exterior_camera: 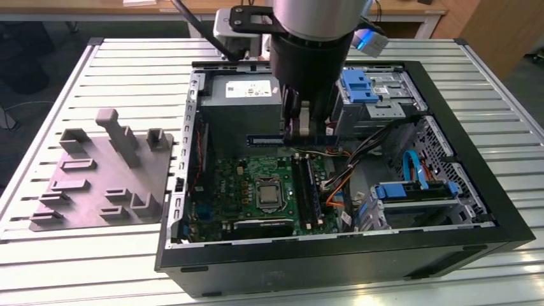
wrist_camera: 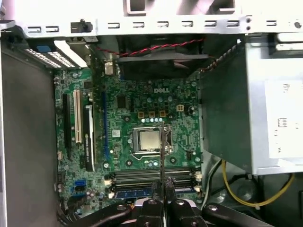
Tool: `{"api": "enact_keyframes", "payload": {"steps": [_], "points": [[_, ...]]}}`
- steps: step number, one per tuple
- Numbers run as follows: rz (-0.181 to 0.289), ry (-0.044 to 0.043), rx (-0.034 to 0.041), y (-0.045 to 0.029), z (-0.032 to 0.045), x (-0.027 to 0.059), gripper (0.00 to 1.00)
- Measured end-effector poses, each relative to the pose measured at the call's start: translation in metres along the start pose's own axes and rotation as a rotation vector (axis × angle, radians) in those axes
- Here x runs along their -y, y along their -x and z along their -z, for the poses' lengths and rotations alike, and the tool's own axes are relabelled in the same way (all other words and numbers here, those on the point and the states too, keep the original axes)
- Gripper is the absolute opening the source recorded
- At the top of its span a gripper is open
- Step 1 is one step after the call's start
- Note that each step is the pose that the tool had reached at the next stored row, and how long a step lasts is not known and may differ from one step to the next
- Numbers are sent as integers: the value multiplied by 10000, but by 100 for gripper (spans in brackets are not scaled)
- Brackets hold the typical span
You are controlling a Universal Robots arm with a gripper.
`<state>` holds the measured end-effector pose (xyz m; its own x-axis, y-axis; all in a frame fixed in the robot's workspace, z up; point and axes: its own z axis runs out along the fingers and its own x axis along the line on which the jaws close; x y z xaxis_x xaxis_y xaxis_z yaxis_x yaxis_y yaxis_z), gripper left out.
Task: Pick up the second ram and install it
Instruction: 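Pick up the second ram and move it above second insertion slot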
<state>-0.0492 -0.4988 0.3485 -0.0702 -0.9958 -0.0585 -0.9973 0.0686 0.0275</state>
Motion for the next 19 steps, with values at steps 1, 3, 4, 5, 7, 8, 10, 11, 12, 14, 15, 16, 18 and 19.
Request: {"api": "enact_keyframes", "payload": {"steps": [1, 3, 4, 5, 7, 8, 10, 11, 12, 14, 15, 16, 18, 19], "points": [[-8, -1, 3, -13, -20, -1, 14], [-12, -2, 4, -19, -56, -1, 14], [-12, -2, 2, -20, -73, 0, 14], [-11, -2, 3, -21, -92, 1, 14], [-11, -1, 1, -24, -128, 2, 14], [-11, -1, 1, -25, -146, 2, 14], [-11, -1, 2, -29, -182, 3, 14], [-11, -1, 2, -32, -200, 4, 14], [-12, -1, 2, -34, -218, 5, 14], [-11, -1, 1, -42, -253, 6, 14], [-11, -2, 2, -46, -272, 7, 14], [-11, -1, 2, -49, -291, 7, 14], [-11, -1, 2, -55, -327, 8, 14], [-11, -1, 2, -57, -343, 9, 14]]}}
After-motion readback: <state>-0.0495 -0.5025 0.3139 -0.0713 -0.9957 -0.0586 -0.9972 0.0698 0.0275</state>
